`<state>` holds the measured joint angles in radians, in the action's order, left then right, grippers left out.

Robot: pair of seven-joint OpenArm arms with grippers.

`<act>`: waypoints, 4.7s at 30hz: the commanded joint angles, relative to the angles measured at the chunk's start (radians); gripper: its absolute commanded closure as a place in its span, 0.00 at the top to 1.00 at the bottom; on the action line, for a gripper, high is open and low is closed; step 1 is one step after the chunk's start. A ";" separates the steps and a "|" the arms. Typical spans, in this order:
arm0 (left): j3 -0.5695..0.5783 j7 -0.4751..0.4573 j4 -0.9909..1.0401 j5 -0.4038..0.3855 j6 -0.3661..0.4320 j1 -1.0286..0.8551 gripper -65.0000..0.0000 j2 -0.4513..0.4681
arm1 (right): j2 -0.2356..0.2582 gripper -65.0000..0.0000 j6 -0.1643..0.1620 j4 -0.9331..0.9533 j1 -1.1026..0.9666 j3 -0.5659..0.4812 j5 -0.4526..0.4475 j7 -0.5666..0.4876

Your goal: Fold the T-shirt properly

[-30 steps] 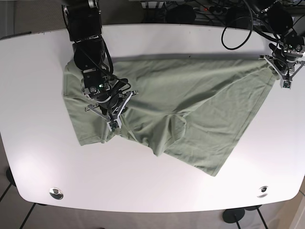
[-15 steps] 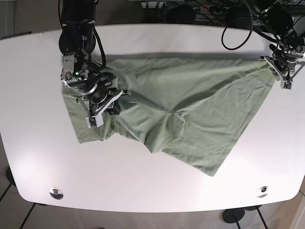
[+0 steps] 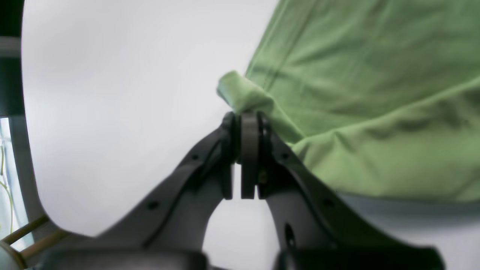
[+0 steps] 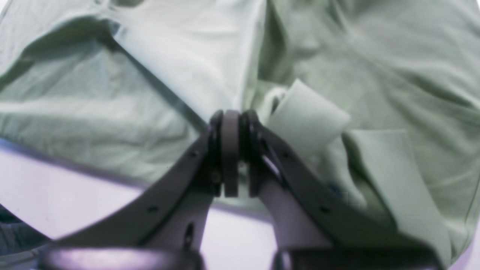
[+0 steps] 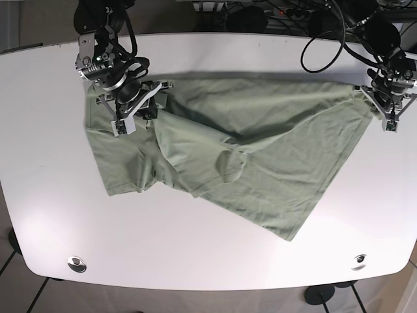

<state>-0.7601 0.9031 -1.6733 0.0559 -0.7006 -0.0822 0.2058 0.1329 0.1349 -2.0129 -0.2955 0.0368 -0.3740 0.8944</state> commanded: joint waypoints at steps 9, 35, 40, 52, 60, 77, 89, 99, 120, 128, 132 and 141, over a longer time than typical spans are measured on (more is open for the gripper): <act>-0.002 -0.017 0.032 -0.009 0.002 0.014 0.00 0.021 | 0.003 0.75 0.006 0.053 0.038 -0.004 -0.009 -0.022; -0.003 -0.014 -0.112 -0.014 0.002 0.186 0.00 -0.006 | 0.073 0.03 0.006 -0.001 0.103 -0.154 -0.009 -0.021; 0.127 -0.017 -0.037 -0.009 0.002 0.368 0.00 -0.026 | 0.095 0.03 0.007 0.013 0.229 -0.090 -0.009 -0.022; 0.357 -0.269 0.709 -0.012 0.193 1.132 0.00 0.011 | 0.138 0.03 0.142 0.511 0.976 -0.084 0.000 -0.021; 0.357 -0.322 0.887 -0.014 0.203 1.391 0.00 0.113 | 0.185 0.03 0.191 0.597 1.432 -0.081 -0.009 0.082; 0.121 -0.112 0.029 -0.020 0.052 0.295 0.00 0.059 | 0.075 0.03 0.239 0.231 0.284 0.171 -0.009 -0.042; -0.106 -0.103 -0.083 -0.017 0.002 -0.172 0.00 -0.058 | 0.029 0.03 0.239 0.151 -0.072 0.228 -0.010 -0.039; -0.223 -0.103 -0.090 -0.017 0.002 -0.275 0.00 -0.064 | 0.030 0.05 0.366 0.085 -0.152 0.222 -0.010 -0.034; 0.052 -0.008 -0.144 0.023 0.002 0.158 0.54 -0.030 | 0.032 0.80 0.440 0.482 0.364 0.363 0.003 -0.010; 0.113 -0.029 0.146 0.034 0.086 0.410 0.54 -0.027 | 0.052 0.80 0.444 0.935 0.691 0.361 0.030 -0.056; 0.113 -0.187 0.316 0.035 0.216 0.488 0.55 -0.022 | 0.047 0.80 0.444 1.082 0.749 0.358 0.030 -0.096; 0.259 -0.511 0.953 0.031 0.434 0.717 0.55 0.163 | -0.016 0.45 0.443 1.128 0.750 0.263 0.020 -0.125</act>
<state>-0.4992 0.4126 -0.6983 0.0937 -0.2687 0.6018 0.3508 0.1101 0.5774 -0.8768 0.4339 0.3000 -0.3630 0.7551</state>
